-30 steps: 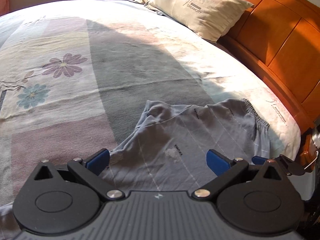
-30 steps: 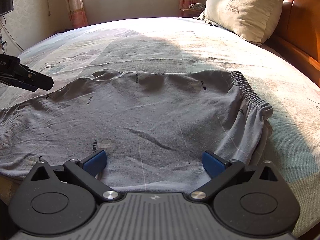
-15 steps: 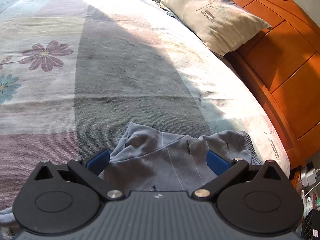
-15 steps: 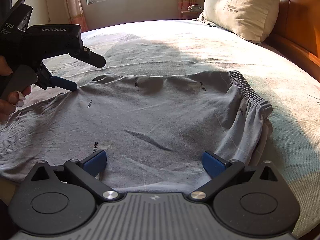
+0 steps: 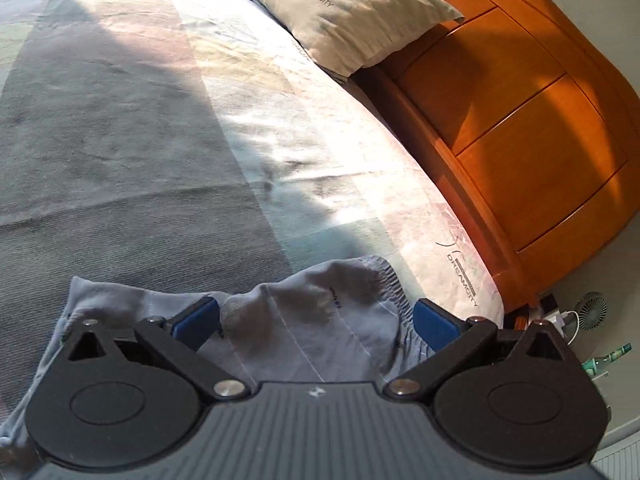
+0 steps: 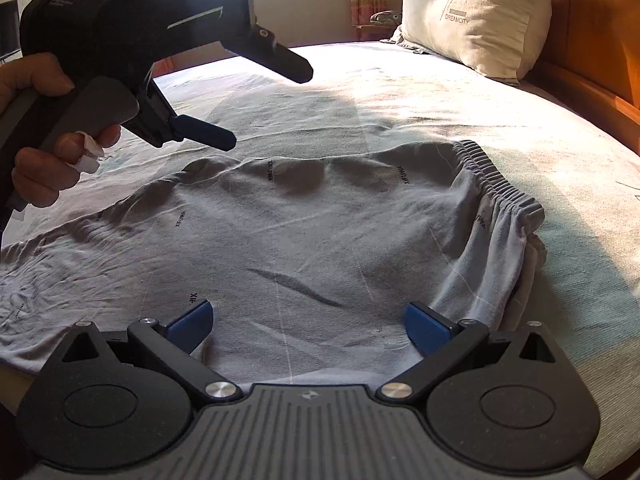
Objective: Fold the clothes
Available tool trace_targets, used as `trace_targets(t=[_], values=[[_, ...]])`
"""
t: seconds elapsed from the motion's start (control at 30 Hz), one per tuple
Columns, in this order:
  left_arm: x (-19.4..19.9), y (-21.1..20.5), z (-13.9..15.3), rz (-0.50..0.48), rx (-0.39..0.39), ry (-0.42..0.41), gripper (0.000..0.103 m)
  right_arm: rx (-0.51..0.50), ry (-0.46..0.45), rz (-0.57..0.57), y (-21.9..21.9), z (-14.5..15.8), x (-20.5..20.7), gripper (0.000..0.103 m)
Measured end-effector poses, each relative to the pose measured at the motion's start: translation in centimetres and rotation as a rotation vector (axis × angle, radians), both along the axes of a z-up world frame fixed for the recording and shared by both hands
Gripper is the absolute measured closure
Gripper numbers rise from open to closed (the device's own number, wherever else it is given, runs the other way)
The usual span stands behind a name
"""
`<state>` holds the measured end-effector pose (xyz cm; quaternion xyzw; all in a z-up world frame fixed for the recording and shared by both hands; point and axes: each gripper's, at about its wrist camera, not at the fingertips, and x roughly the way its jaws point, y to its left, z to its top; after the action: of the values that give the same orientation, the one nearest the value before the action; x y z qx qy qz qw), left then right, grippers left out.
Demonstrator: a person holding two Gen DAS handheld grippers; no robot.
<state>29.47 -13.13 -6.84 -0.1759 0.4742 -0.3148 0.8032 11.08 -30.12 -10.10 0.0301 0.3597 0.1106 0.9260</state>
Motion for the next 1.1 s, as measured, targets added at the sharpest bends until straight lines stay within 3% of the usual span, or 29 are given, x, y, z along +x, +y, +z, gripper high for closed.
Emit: trace_targets(t=[0.13, 0.23, 0.3, 0.7, 0.93, 1.1], values=[[2.1, -2.2, -2.5, -0.018, -0.026, 0.112, 0.001, 0.013, 0.0, -0.002, -0.1, 0.0, 0.0, 0.0], [3.0, -2.4, -2.6, 0.029, -0.041, 0.116, 0.001, 0.054, 0.001, -0.009, -0.7, 0.1, 0.1, 0.0], [2.5, -2.9, -1.3, 0.01, -0.016, 0.065, 0.001, 0.082, 0.0, -0.013, -1.1, 0.2, 0.1, 0.0], [2.0, -6.7, -2.0, -0.091, -0.005, 0.121, 0.001, 0.169, 0.002, -0.024, -2.1, 0.4, 0.1, 0.0], [-2.9, -4.1, 4.2, -0.115, 0.131, -0.028, 0.001, 0.202, -0.001, -0.035, -2.6, 0.4, 0.1, 0.0], [-7.1, -0.5, 6.1, -0.061, 0.232, -0.094, 0.001, 0.219, -0.011, -0.044, -2.8, 0.6, -0.1, 0.0]])
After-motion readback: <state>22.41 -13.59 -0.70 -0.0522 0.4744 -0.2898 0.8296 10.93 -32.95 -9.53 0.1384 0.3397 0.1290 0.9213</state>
